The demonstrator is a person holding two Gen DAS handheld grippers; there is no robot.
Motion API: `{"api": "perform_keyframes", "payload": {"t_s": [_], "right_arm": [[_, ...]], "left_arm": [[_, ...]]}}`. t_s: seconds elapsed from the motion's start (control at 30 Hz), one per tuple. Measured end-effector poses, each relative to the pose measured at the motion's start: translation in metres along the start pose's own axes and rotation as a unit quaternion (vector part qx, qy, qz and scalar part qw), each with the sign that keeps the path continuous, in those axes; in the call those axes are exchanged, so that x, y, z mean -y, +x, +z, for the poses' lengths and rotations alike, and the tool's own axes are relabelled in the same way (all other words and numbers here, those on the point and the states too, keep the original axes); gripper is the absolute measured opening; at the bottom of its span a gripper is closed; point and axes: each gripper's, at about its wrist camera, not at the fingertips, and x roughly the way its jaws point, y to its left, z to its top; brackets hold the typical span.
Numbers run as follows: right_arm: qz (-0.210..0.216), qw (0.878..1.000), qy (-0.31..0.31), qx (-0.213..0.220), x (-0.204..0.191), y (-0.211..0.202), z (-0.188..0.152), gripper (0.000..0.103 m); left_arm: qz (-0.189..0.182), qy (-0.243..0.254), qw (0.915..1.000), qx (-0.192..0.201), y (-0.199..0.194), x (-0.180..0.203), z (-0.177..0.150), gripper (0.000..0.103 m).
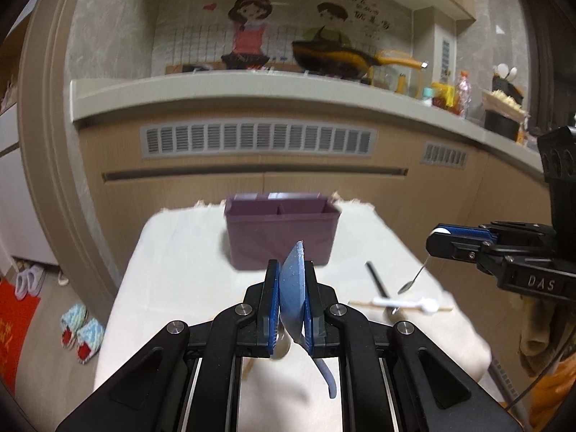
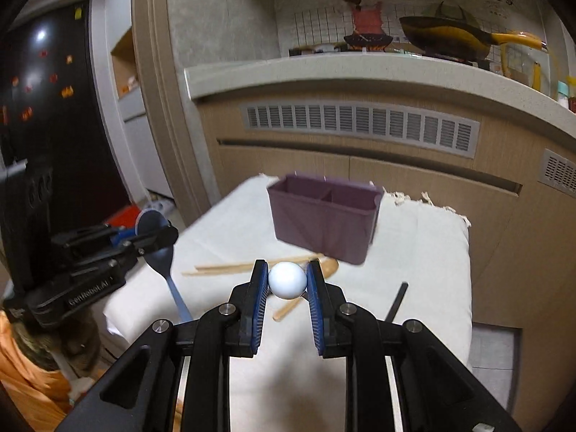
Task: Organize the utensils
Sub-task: 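Carry both items over the purple caddy and open both tools to drop them in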
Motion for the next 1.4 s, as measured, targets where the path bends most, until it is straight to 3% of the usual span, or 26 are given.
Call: {"api": "perform_keyframes", "payload": {"t_s": [0.1,0.33,0.47,0.6,0.77,0.97,1.0,1.07,1.1,1.13,1.2,1.4], "right_arm": [[0.007,0.999,-0.003,0.034,0.000,-0.020,0.033,0.020],[0.020,0.994,0.004,0.108,0.008,-0.035,0.126,0.020],[0.037,0.992,0.023,0.115,0.021,-0.009,0.164,0.021],[0.044,0.992,0.050,0.103,0.045,0.037,0.176,0.021],[0.041,0.995,0.090,0.033,0.072,0.121,0.160,0.021],[0.025,0.992,0.112,-0.044,0.095,0.196,0.120,0.021],[0.021,0.992,0.111,-0.049,0.096,0.202,0.116,0.021],[0.011,0.993,0.100,-0.064,0.097,0.215,0.105,0.021],[0.008,0.993,0.096,-0.067,0.097,0.218,0.102,0.024],[0.005,0.993,0.091,-0.071,0.097,0.221,0.099,0.028],[-0.011,0.995,0.078,-0.066,0.097,0.220,0.095,0.044],[-0.082,0.996,0.021,-0.025,0.084,0.187,0.090,0.069]], "left_arm": [[-0.005,0.015,0.9995,0.029,-0.008,0.003,0.034,0.012],[0.047,0.081,0.9872,0.129,0.009,0.012,0.132,0.012],[0.057,0.101,0.9833,0.140,0.048,0.006,0.168,0.012],[0.060,0.095,0.9861,0.123,0.095,-0.011,0.185,0.012],[0.053,0.057,0.9952,0.059,0.166,-0.043,0.172,0.012],[0.048,0.023,0.9984,-0.018,0.242,-0.066,0.130,0.013],[0.044,0.017,0.9985,-0.029,0.249,-0.068,0.124,0.015],[0.035,0.006,0.9981,-0.051,0.266,-0.072,0.113,0.033],[0.030,0.000,0.9979,-0.057,0.270,-0.074,0.109,0.049],[0.028,-0.009,0.9979,-0.057,0.271,-0.077,0.104,0.055],[0.032,-0.018,0.9980,-0.051,0.266,-0.081,0.099,0.055],[0.056,-0.043,0.9970,-0.031,0.228,-0.094,0.087,0.066]]}}
